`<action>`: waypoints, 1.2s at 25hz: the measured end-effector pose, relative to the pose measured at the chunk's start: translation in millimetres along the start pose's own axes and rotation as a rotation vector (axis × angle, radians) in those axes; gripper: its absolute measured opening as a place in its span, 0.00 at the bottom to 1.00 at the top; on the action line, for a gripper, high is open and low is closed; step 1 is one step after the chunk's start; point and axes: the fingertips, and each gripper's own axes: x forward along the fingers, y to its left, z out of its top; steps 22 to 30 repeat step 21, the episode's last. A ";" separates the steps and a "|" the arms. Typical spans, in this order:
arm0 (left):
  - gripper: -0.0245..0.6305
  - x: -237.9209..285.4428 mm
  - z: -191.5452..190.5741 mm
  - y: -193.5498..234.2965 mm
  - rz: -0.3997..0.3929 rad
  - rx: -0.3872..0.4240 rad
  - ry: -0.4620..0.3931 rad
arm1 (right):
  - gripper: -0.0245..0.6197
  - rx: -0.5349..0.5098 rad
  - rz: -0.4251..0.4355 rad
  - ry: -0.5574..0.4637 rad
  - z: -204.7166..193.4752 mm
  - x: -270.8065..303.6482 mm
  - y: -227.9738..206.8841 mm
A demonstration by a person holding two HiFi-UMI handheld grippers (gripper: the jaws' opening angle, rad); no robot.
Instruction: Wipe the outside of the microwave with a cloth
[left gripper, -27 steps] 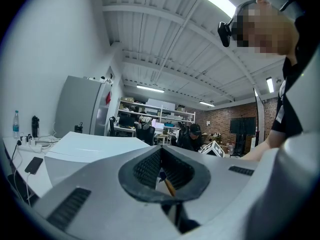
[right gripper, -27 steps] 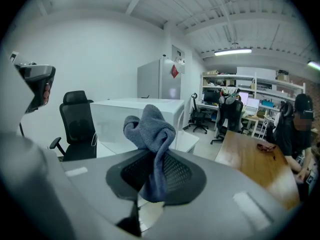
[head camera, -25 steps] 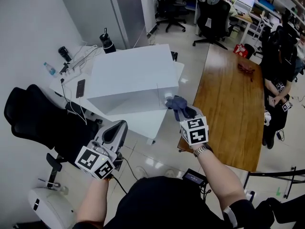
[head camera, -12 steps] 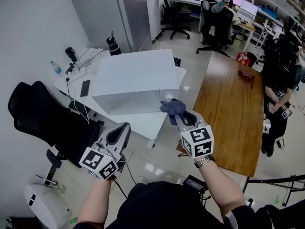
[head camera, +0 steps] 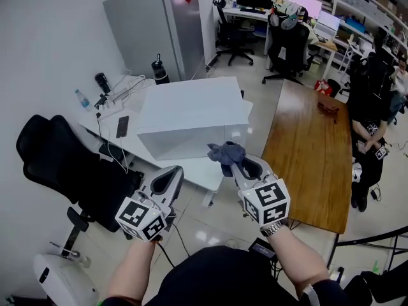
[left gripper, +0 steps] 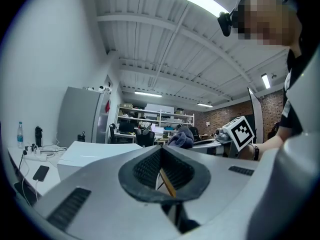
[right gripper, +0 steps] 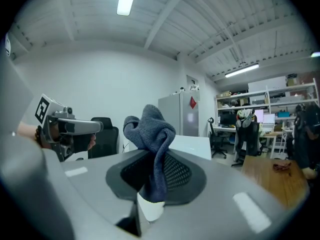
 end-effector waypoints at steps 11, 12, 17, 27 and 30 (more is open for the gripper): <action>0.04 -31.9 3.1 3.0 -0.046 -0.001 -0.009 | 0.13 -0.028 -0.010 -0.022 13.5 -14.2 52.5; 0.04 -32.9 3.0 1.9 -0.051 0.000 -0.007 | 0.13 -0.030 -0.011 -0.022 14.1 -15.4 54.7; 0.04 -37.0 3.8 0.8 -0.061 -0.006 -0.012 | 0.13 -0.032 -0.018 -0.024 16.5 -18.6 61.5; 0.04 -40.1 2.6 -1.1 -0.065 -0.007 -0.015 | 0.13 -0.035 -0.021 -0.032 18.1 -20.6 66.2; 0.04 -40.1 2.6 -1.1 -0.065 -0.007 -0.015 | 0.13 -0.035 -0.021 -0.032 18.1 -20.6 66.2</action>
